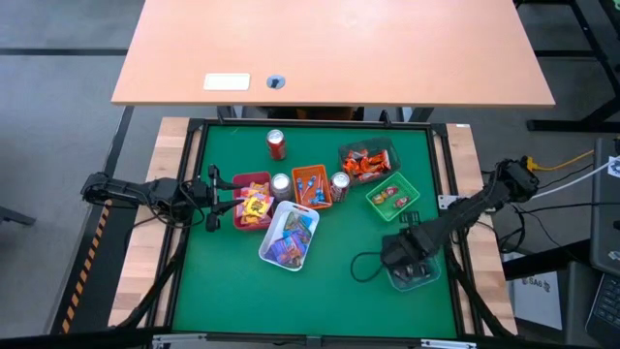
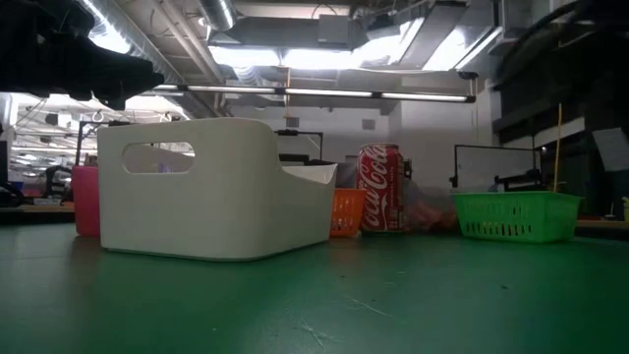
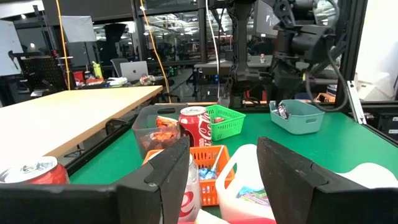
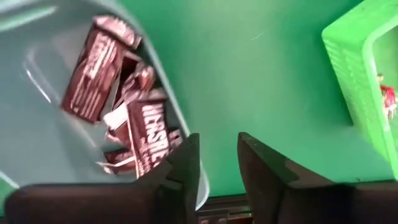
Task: Sort candy
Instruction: Return to Home Position
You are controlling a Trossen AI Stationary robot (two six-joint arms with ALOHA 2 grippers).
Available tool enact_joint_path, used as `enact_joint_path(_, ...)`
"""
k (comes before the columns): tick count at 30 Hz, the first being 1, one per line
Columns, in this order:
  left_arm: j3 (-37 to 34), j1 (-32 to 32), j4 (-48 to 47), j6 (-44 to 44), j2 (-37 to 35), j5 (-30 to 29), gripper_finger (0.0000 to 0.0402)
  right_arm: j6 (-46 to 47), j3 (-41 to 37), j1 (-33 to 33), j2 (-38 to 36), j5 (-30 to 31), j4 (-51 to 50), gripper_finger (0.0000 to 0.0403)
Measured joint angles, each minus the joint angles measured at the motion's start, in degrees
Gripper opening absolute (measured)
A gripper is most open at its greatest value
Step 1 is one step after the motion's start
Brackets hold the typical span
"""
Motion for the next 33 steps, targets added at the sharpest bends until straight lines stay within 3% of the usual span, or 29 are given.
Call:
enact_joint_path(8, 0.01, 0.00, 0.00, 0.00, 0.00, 0.00, 0.0178, -5.65, 0.00, -10.00, 0.00, -0.34, 4.70, 0.0078)
enact_joint_path(16, 0.01, 0.00, 0.00, 0.00, 0.00, 0.00, 0.0178, -7.52, 0.02, -16.51, 0.00, -0.32, 18.52, 0.0076)
enact_joint_path(33, 0.00, 0.00, -0.01, 0.00, 0.00, 0.00, 0.0178, -23.63, 0.02, -18.64, 0.00, -0.34, 50.05, 0.0075)
